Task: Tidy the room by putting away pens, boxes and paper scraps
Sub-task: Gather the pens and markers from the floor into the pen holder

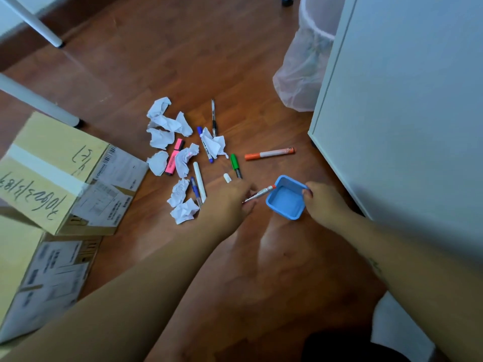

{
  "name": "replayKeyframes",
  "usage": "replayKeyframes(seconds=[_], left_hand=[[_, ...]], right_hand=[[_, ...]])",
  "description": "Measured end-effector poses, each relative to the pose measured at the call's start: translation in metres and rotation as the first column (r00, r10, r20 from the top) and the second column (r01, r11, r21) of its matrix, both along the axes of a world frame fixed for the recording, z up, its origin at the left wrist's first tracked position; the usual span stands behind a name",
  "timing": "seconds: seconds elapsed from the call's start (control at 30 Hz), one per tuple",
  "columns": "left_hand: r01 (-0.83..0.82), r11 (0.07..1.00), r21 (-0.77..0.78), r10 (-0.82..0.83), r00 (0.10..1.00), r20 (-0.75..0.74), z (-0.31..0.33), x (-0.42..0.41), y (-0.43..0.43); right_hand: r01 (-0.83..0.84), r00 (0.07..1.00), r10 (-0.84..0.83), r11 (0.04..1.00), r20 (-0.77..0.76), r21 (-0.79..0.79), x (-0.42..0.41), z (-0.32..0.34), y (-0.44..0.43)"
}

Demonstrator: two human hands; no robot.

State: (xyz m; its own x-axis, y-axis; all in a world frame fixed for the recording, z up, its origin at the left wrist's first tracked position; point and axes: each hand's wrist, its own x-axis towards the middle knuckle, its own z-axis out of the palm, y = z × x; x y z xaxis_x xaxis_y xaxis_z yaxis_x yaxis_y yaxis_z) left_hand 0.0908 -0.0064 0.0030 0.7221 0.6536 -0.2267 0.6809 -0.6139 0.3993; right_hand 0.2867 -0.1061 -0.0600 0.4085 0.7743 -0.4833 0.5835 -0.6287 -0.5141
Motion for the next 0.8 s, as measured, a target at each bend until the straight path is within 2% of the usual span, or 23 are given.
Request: replayKeyframes(seconds=[0.3, 0.53, 0.7, 0.8], left_hand=[[-0.033, 0.995, -0.094, 0.028, 0.998, -0.050, 0.000, 0.043, -0.005], [-0.196, 0.970, -0.143, 0.181, 0.977, -0.112, 0.002, 0.048, -0.017], [-0.357, 0.921, -0.155, 0.336, 0.931, -0.146, -0.002, 0.035, -0.031], [-0.467, 0.856, -0.220, 0.441, 0.883, -0.161, -0.010, 0.023, -0.031]], right_hand=[[-0.039, 0.985, 0.025, 0.996, -0.168, -0.077, 0.014, 0.006, -0.006], [-0.069, 0.973, 0.037, 0.988, -0.229, -0.136, 0.013, 0.019, -0.008], [-0.189, 0.954, 0.122, 0.954, -0.274, -0.232, 0.003, 0.036, -0.007], [-0.213, 0.952, 0.147, 0.947, -0.269, -0.240, -0.008, 0.036, -0.001]])
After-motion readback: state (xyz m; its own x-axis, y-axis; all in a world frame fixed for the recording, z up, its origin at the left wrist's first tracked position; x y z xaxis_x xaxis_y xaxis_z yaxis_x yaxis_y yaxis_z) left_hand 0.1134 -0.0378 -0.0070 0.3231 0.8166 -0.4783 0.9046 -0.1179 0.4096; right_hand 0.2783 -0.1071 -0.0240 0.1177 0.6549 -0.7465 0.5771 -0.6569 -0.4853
